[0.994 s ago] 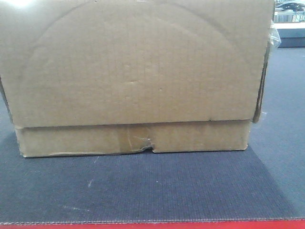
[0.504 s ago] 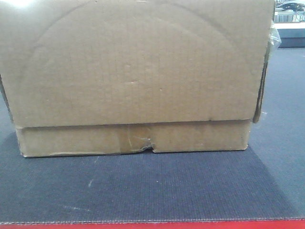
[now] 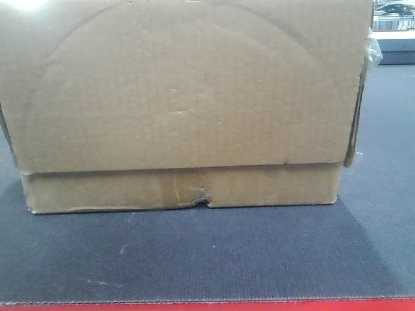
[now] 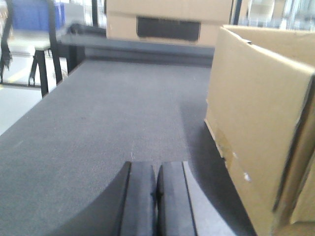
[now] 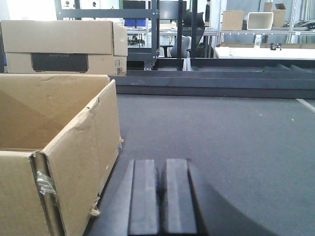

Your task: Grab carton from right shelf to conveyor

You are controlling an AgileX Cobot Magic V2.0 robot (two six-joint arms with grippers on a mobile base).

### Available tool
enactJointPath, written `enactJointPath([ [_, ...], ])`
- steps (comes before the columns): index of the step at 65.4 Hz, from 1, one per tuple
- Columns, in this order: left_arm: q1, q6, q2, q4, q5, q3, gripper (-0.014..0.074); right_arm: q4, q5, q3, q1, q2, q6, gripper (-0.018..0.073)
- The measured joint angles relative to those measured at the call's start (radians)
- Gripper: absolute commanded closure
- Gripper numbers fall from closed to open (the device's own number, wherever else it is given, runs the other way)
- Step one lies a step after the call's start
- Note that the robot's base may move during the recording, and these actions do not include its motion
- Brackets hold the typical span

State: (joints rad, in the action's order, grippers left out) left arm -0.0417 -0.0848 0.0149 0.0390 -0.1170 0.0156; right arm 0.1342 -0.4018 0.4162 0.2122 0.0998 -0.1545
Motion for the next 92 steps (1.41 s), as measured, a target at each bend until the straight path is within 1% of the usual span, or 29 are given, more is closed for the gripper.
enactJointPath([
  [70, 0.000, 0.007, -0.008, 0.000, -0.004, -0.017, 0.0591, 0.000, 0.005, 0.000, 0.000, 0.000, 0.000, 0.0632],
  [77, 0.000, 0.007, -0.008, 0.000, -0.004, -0.017, 0.0591, 0.000, 0.007, -0.001, -0.015, 0.000, 0.000, 0.0632],
  [81, 0.000, 0.007, -0.008, 0.000, -0.004, -0.017, 0.0591, -0.016, 0.016, -0.010, -0.041, 0.000, 0.029, 0.0632],
  [87, 0.000, 0.007, -0.008, 0.000, -0.004, -0.017, 0.0591, -0.097, 0.058, -0.045, -0.089, 0.000, 0.132, 0.0632],
  [92, 0.000, 0.007, -0.009, 0.000, -0.004, -0.017, 0.0591, -0.148, 0.120, -0.096, -0.129, -0.002, 0.184, 0.0632],
])
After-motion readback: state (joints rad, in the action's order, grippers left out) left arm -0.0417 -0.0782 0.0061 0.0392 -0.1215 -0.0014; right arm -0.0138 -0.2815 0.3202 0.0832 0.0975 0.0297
